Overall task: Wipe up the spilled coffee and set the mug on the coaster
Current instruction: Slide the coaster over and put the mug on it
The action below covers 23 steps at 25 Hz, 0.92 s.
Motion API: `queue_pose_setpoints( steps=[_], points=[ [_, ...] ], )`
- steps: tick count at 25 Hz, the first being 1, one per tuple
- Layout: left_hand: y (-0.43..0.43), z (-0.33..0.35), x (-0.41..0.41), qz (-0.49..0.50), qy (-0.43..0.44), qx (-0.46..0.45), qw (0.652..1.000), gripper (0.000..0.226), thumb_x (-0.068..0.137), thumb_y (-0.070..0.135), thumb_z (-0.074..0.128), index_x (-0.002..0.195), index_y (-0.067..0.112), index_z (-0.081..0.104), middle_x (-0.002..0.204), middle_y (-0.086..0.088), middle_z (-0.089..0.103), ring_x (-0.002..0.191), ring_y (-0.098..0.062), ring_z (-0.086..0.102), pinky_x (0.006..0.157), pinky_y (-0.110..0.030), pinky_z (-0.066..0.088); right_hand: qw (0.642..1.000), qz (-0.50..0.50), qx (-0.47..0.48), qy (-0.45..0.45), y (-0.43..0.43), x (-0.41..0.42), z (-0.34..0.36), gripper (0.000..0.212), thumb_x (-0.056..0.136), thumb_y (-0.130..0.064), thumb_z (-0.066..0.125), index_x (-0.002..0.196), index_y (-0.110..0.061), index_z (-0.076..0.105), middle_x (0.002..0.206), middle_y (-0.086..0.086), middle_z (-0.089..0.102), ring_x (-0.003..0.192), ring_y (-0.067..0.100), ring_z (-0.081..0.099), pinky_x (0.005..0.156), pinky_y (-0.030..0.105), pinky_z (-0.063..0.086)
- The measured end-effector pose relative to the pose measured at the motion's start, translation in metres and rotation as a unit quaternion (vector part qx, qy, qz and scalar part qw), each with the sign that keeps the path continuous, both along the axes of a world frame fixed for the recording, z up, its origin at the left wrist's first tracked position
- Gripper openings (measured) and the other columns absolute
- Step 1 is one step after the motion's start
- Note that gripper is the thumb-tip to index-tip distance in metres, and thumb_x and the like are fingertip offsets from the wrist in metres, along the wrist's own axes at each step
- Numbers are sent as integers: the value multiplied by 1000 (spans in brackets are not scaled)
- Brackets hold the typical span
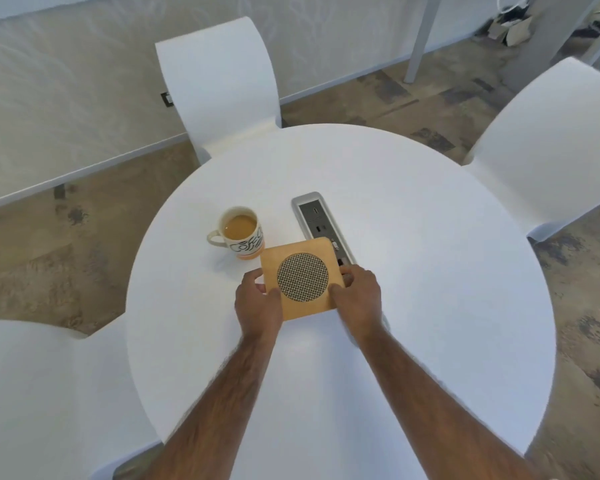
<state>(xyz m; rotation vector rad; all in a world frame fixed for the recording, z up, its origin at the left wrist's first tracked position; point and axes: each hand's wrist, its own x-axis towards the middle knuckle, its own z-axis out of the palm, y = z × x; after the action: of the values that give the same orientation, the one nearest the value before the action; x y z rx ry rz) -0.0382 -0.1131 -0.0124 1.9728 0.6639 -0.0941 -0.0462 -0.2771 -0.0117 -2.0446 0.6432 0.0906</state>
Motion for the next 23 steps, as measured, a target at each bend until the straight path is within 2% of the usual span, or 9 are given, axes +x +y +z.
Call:
queue_pose_setpoints(
  steps=[2,5,9,12,18,23],
  points=[
    [17,-6,-5,14,7,5,1000,46,83,7,68,128,19,63,102,-10,70,97,-30,68,86,-51,57,1000,17,-9,10,19,2,-5,35,78,-9,64,111,-16,73,89,4,70,73,19,67,63,30,53],
    [37,-15,-11,28,20,4,999,45,84,7,69,127,18,63,104,-11,69,101,-31,67,89,-50,56,999,31,-14,35,41,1,-13,41,83,-11,63,124,-15,67,105,7,70,87,22,70,73,33,57],
    [54,-21,-13,37,42,4,998,47,84,5,65,130,17,63,112,-14,68,104,-34,66,92,-50,55,997,58,-28,41,61,2,-21,43,83,-9,62,126,-12,67,114,12,67,97,28,69,80,41,60],
    [64,-24,-10,25,59,14,998,52,84,4,61,135,15,60,121,-17,65,115,-38,61,96,-51,52,994,78,-58,46,71,3,-25,43,83,-9,63,126,-9,67,121,12,58,103,31,66,88,45,57],
    [65,-26,-12,4,72,34,997,55,86,6,58,141,16,55,130,-13,49,125,-39,50,100,-51,50,987,112,-101,53,77,3,-30,31,84,-10,62,114,-6,68,105,6,50,102,29,61,91,46,55],
    [62,-25,-18,-40,67,69,995,57,89,4,56,145,13,49,132,-15,47,130,-39,45,101,-47,44,983,122,-125,57,80,0,-31,15,84,-9,59,98,-5,66,106,11,51,104,33,58,85,49,56]
  ],
)
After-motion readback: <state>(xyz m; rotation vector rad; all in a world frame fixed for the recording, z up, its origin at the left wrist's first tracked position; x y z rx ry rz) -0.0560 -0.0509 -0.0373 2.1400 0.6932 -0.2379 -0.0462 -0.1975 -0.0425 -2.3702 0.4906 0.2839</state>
